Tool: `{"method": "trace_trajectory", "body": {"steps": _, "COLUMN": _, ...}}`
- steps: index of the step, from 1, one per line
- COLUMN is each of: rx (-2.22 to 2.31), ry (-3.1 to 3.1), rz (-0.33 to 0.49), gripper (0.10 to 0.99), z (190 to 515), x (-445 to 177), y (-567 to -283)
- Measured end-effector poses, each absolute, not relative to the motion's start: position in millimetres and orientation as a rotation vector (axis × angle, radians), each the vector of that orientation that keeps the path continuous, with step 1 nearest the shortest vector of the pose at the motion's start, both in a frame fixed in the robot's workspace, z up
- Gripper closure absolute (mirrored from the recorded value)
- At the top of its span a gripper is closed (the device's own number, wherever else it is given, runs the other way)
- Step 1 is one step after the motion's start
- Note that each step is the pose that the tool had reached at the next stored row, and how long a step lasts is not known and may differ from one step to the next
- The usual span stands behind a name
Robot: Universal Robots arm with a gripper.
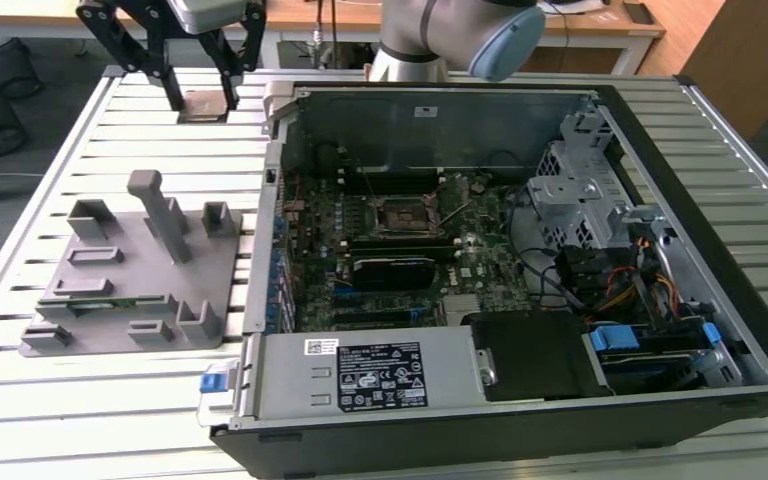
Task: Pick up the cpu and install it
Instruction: 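Pick up the cpu and move it towards the insertion slot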
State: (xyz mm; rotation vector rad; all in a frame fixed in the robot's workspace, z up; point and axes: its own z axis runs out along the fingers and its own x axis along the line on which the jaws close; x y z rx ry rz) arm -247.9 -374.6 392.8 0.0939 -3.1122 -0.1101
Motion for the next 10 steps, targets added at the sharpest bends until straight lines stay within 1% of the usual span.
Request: {"method": "trace_trajectory", "body": {"steps": 10, "rx": 0.094, "ry": -3.112, "rz": -0.11, "gripper": 0.553, "z": 392.5, "x": -238.6, "y": -378.6}}
